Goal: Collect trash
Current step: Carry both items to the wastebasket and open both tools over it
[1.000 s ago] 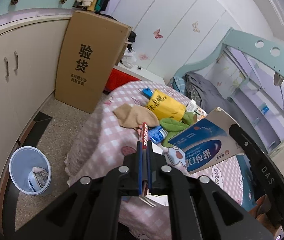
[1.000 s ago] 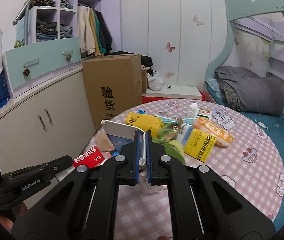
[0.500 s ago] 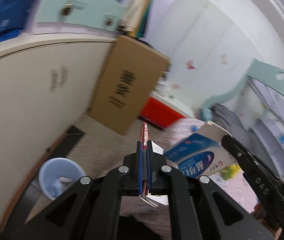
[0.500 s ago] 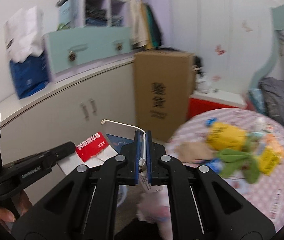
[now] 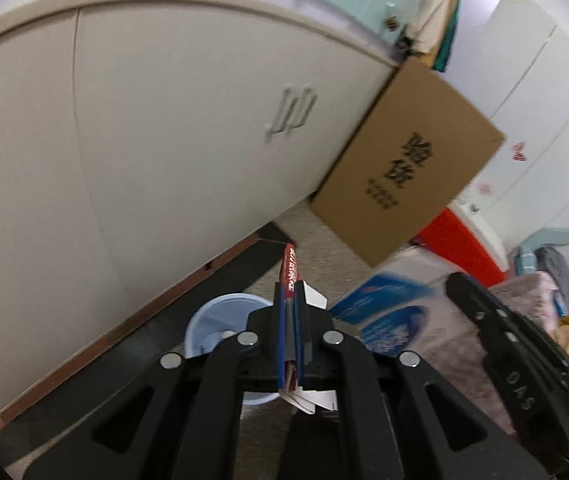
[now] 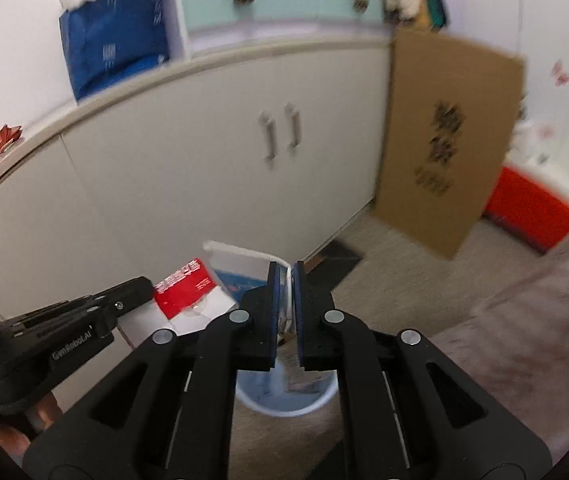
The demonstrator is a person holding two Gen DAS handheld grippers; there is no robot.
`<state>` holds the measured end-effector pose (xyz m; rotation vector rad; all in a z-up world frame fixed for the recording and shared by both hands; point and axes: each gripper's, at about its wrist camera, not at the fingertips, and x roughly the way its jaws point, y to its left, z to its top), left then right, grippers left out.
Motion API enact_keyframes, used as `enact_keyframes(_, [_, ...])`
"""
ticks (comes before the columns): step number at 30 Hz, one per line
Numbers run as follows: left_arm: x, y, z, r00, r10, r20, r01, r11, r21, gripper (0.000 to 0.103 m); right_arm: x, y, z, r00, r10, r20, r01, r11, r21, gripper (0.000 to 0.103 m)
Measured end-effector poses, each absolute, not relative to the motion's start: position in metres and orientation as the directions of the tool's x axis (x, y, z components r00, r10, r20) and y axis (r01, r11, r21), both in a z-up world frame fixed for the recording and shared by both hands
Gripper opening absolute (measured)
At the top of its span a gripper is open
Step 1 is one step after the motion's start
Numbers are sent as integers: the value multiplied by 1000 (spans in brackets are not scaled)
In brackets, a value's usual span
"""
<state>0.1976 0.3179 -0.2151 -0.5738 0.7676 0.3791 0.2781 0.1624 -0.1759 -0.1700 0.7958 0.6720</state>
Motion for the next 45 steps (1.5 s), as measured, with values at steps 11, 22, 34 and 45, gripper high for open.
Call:
enact_keyframes(11, [212, 321, -253, 606, 96, -790, -528, 791, -309, 3, 275, 156, -215, 458, 468, -756, -588, 797, 137, 43])
enact_keyframes(22, [220, 308, -255, 599, 91, -795, -506, 813, -288, 3, 275, 141, -215, 470, 461, -752, -548, 821, 161, 50])
enact_keyframes(34, [248, 306, -253, 603, 97, -792, -498, 821, -279, 5, 281, 118, -210, 502, 474, -723, -492, 844, 212, 59])
enact_keyframes(45, [239, 302, -256, 586, 112, -803, -533, 799, -278, 63, 278, 103, -207, 504, 473, -723, -467, 853, 232, 60])
